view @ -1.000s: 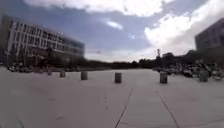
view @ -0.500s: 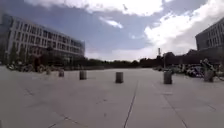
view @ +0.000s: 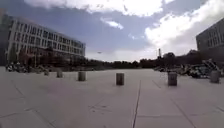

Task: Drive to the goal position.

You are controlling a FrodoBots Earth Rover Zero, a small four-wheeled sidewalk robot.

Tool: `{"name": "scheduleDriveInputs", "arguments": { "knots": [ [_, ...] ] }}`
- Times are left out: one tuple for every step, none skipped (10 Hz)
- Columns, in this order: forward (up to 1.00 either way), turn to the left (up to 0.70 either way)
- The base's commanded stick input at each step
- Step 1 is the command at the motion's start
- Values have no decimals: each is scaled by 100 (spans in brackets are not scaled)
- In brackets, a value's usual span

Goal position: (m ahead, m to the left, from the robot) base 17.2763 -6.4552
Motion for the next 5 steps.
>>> {"name": "scheduleDriveInputs", "arguments": {
  "knots": [
    [50, 1],
    [50, 1],
    [50, 1],
    [50, 1],
    [50, 1]
  ]
}}
